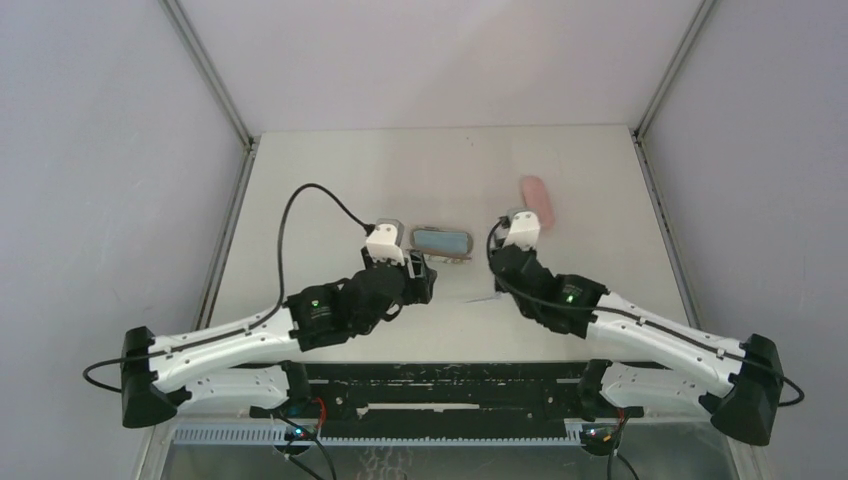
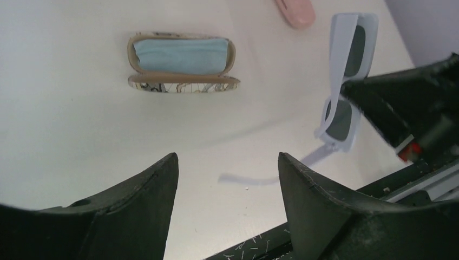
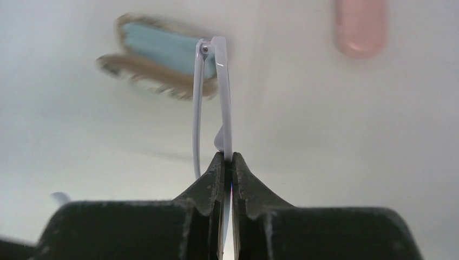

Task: Organize the sunglasses
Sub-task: Fold the sunglasses.

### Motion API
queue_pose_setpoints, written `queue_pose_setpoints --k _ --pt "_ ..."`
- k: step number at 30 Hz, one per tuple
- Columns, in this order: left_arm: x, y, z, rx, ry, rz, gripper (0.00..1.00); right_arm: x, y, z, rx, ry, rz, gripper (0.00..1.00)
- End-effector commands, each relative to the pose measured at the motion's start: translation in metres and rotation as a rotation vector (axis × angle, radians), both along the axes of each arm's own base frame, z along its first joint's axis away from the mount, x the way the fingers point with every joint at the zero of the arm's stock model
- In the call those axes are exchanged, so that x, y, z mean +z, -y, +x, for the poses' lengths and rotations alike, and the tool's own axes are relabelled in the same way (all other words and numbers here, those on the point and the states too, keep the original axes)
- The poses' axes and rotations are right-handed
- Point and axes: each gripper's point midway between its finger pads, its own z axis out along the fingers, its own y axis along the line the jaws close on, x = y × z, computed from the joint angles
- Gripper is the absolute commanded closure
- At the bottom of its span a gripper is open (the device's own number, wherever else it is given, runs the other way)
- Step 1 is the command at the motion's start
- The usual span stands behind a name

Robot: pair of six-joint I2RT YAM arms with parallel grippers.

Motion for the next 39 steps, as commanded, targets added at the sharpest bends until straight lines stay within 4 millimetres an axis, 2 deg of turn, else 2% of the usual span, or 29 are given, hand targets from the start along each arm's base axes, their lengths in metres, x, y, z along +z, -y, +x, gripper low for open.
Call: queue_pose_setpoints --k 1,6,10,14,28,39 --pt "0.024 -0.012 0.001 -0.016 0.094 0.001 0.28 0.003 0.043 0.023 -0.224 -0.06 0.155 1.0" --pt "0.012 -0.002 -0.008 -0.112 0.092 0.026 0.3 0.022 0.071 0.043 -0.36 -0.062 0.36 1.0" --pt "-0.001 0.008 -0.015 -0.158 0.078 0.061 0.31 0.042 0.071 0.044 -0.341 -0.036 0.465 1.0" --pt "-0.01 0.014 -0.012 -0.143 0.054 0.105 0.32 0.051 0.053 0.035 -0.204 -0.044 0.484 1.0" --pt "-0.001 0.03 0.006 -0.097 0.05 0.25 0.31 0.041 0.001 -0.008 0.122 -0.076 0.315 1.0" --pt "0.007 0.051 0.011 -0.139 0.059 0.271 0.3 0.037 -0.042 -0.035 0.318 -0.157 0.361 1.0"
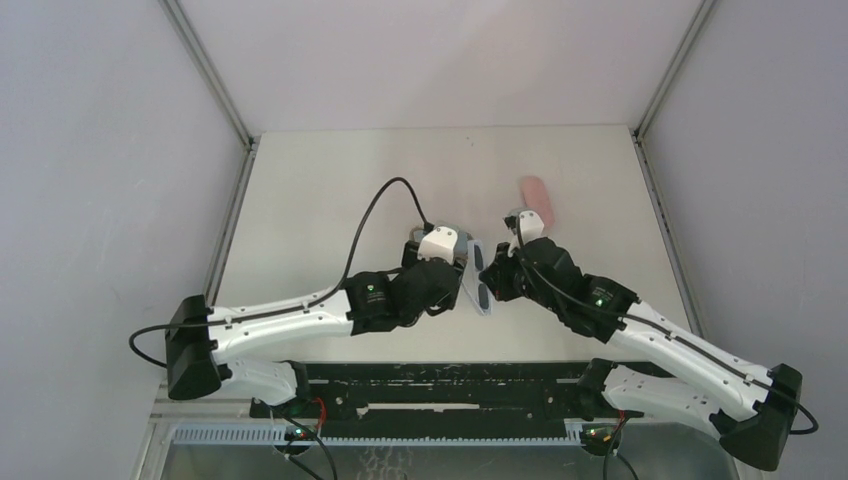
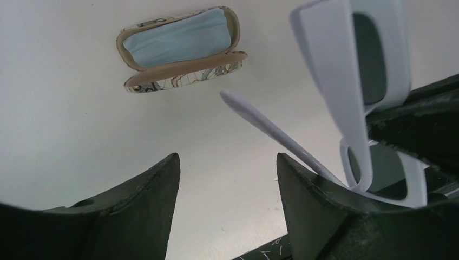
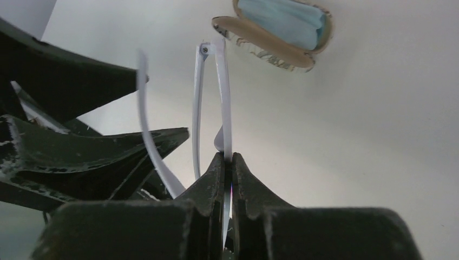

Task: Organize the sunglasses
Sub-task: Fold the sunglasses.

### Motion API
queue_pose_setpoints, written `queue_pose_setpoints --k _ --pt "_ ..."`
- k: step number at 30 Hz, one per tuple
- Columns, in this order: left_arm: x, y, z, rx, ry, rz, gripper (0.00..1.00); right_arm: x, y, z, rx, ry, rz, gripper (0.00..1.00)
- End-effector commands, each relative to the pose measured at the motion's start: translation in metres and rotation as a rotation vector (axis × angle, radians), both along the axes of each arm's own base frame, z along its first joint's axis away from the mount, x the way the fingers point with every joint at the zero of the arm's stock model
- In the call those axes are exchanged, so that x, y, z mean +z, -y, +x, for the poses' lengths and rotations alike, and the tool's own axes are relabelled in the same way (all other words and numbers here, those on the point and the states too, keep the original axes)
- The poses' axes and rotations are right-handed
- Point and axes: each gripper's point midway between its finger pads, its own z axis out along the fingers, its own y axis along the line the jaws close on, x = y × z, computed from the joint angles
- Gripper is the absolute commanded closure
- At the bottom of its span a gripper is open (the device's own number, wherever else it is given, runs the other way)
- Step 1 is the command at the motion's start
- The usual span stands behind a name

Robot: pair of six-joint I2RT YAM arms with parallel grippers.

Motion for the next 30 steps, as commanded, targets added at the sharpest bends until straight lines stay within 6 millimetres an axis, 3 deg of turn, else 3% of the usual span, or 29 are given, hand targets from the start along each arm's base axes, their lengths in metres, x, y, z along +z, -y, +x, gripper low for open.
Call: queue_pose_setpoints --k 1,5,8,10,13,16,19,25,30 --pt "0.033 0.022 0.006 -0.04 0.044 -0.05 0.29 0.017 -0.029 -0.007 0.127 0.016 0.093 1.0" --pt "0.037 0.032 0.007 -0.082 0.055 -0.047 0.28 0.017 -0.036 -0.012 0.17 0.003 0.11 1.0" --pt "0.038 0.031 0.01 -0.072 0.072 -0.038 0.26 0.016 -0.029 -0.008 0.137 0.009 0.096 1.0" --pt "0.038 0.029 0.012 -0.062 0.076 -0.041 0.25 0.016 -0.019 -0.001 0.081 0.022 0.087 1.0" --pt "0.027 0.025 0.015 -0.048 0.043 -0.058 0.25 0.007 0.012 0.016 -0.092 0.021 0.037 1.0" --pt "-0.001 0.017 0.017 -0.029 -0.029 -0.091 0.26 -0.006 0.043 0.03 -0.225 -0.015 -0.01 1.0" --pt "-0.04 0.006 0.015 -0.014 -0.127 -0.12 0.29 -0.016 0.058 0.035 -0.265 -0.04 -0.024 1.0" --pt "-0.103 -0.005 0.01 0.009 -0.275 -0.141 0.34 -0.026 0.073 0.043 -0.294 -0.054 -0.052 1.0" --pt "-0.13 -0.018 0.03 0.09 -0.33 -0.112 0.37 -0.03 0.072 0.051 -0.283 -0.064 -0.051 1.0"
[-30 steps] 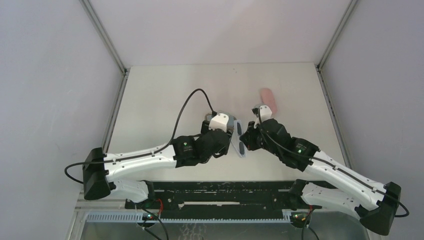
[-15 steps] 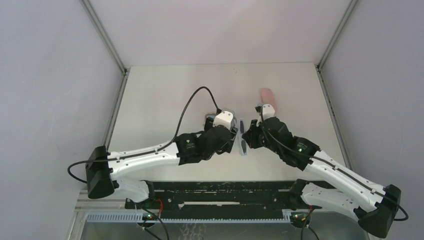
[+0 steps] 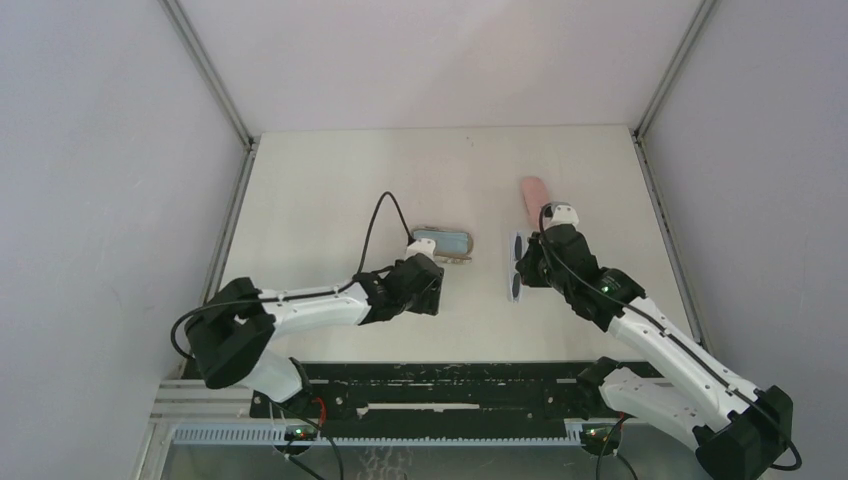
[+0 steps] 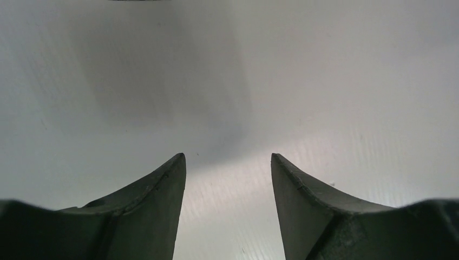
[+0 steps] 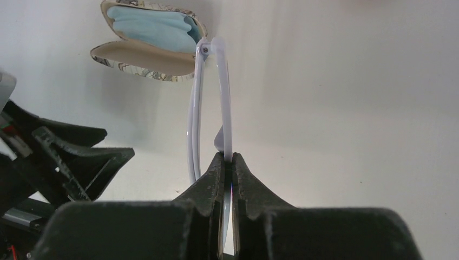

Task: Organize the sunglasses
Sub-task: Fold the sunglasses, then adjust the sunglasses case at the center of the board.

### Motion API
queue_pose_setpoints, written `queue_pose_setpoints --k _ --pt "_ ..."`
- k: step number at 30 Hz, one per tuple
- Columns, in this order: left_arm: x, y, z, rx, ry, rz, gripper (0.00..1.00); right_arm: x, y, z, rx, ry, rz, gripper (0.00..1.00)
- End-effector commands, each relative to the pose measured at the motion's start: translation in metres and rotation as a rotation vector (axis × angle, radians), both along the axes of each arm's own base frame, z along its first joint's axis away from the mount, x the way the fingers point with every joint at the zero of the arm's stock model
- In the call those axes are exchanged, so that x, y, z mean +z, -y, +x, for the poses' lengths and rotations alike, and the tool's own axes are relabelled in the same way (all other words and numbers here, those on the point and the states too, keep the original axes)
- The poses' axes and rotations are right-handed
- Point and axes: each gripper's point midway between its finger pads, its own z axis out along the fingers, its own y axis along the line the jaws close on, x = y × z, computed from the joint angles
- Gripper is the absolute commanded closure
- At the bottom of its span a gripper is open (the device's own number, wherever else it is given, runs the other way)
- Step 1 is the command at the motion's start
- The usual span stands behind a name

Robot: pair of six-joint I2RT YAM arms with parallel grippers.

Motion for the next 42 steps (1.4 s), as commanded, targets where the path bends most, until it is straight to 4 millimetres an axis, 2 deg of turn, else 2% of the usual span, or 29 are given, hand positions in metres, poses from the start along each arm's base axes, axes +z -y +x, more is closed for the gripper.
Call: queue_pose_setpoints --k 1,7,20,32,42 --pt "-0.005 0.008 0.022 0.064 -0.026 -0.079 0.37 0.009 -0.005 0.013 0.018 0.04 0.022 1.0" --pt "-0.018 -0.011 0.051 0.161 -0.042 -0.024 0.38 0.006 -0.007 0.022 0.027 0.036 0.026 1.0" --pt "-0.011 -0.044 0.096 0.308 -0.016 0.018 0.37 0.003 -0.005 0.04 0.025 0.031 0.061 1.0" --pt "-0.003 -0.039 0.134 0.313 -0.005 -0.002 0.37 -0.005 -0.004 0.045 0.03 0.006 0.069 1.0" --pt "0.006 -0.038 0.151 0.31 0.009 -0.004 0.37 -0.009 -0.005 0.047 0.038 -0.008 0.074 1.0"
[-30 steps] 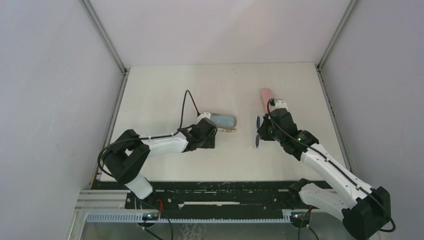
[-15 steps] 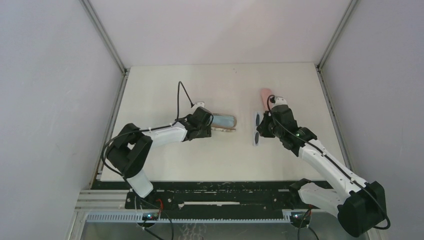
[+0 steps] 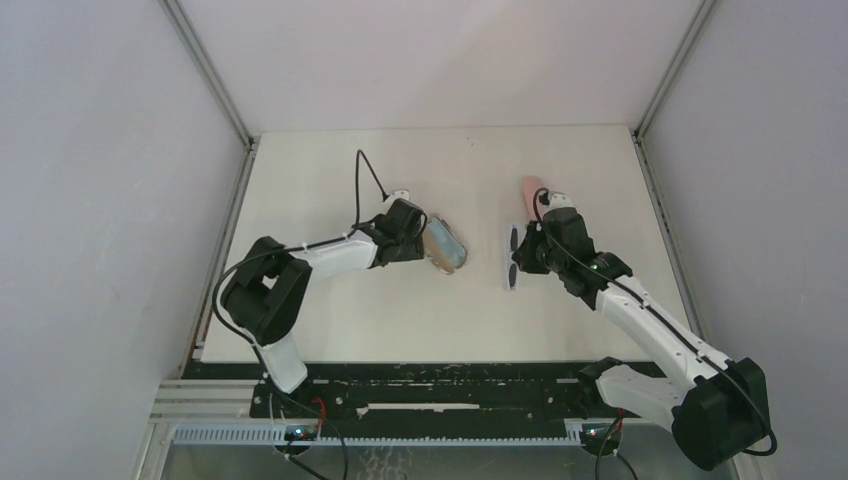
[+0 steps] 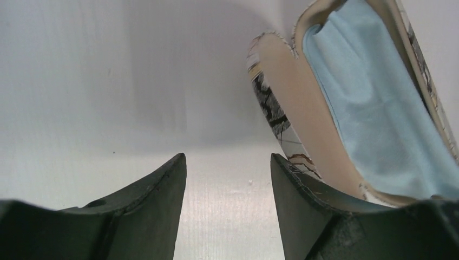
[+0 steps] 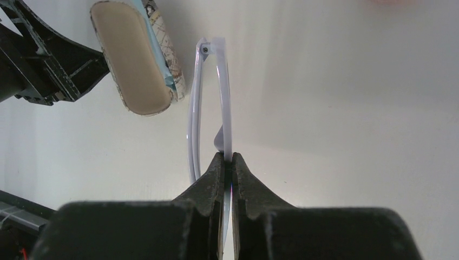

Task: Organize the sunglasses
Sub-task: Adjust the sunglasses case at the center of the board.

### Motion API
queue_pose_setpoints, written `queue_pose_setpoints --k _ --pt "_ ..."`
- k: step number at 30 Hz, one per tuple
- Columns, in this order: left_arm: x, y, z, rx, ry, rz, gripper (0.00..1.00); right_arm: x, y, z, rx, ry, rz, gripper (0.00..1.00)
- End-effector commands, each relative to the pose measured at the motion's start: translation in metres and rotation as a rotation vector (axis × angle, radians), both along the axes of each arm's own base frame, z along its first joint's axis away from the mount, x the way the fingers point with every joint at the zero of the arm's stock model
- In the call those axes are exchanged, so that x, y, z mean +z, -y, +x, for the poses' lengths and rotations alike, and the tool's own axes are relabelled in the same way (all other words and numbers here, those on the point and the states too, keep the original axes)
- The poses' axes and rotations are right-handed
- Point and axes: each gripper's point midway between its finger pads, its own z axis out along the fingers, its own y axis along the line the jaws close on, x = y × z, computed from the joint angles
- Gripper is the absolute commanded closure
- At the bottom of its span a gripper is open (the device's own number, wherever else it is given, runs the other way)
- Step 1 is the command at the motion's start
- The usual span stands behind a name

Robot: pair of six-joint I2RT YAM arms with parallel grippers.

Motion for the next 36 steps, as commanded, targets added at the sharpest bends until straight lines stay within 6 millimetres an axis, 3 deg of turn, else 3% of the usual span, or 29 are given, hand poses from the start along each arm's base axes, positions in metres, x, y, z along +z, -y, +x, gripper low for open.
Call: queue_pose_setpoints --k 1,22,28,36 --pt "0.023 0.013 0.022 -0.022 0.057 -0.03 0.37 0.012 -0.005 0.012 0.021 0.053 0.024 1.0" --pt "0.054 0.036 0.042 -0.087 0.124 -0.097 0.34 0.003 -0.03 0.015 0.118 0.007 0.135 1.0" --pt "0.063 0.041 0.046 -0.096 0.14 -0.111 0.34 0.008 -0.05 0.028 0.196 -0.005 0.28 1.0" --pt "0.071 0.046 0.05 -0.108 0.151 -0.126 0.34 0.009 -0.076 0.061 0.268 -0.05 0.365 1.0"
